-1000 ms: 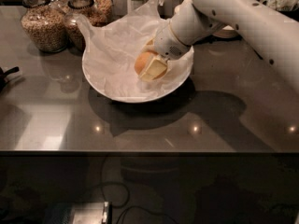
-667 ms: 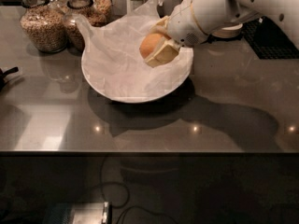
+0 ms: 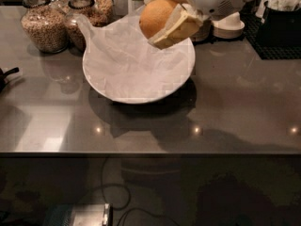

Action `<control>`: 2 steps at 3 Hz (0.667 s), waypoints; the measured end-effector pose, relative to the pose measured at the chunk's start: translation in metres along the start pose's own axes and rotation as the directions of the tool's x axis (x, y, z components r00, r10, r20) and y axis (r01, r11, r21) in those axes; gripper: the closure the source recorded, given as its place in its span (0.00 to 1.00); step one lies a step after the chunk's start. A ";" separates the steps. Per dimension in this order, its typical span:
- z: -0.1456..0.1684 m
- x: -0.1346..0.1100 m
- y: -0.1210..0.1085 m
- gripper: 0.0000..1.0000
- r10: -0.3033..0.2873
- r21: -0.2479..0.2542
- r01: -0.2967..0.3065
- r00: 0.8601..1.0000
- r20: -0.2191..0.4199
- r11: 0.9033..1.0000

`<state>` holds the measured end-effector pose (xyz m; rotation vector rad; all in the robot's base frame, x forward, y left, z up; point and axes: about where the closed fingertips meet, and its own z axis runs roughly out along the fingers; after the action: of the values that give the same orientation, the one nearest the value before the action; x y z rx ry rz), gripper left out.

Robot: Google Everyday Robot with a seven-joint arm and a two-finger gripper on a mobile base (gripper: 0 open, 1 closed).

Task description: Pick orange from white bowl

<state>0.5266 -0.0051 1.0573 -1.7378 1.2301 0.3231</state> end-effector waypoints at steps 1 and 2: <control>-0.027 -0.050 0.034 1.00 -0.155 -0.001 0.155 0.988 0.002 0.988; -0.047 -0.085 0.072 1.00 -0.285 0.017 0.286 0.957 -0.044 0.958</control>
Offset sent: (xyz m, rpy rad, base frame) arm -0.1706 0.0010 0.0447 -0.1822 -0.3784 0.1272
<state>0.4136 0.0036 1.0992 -1.8799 0.9878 0.1019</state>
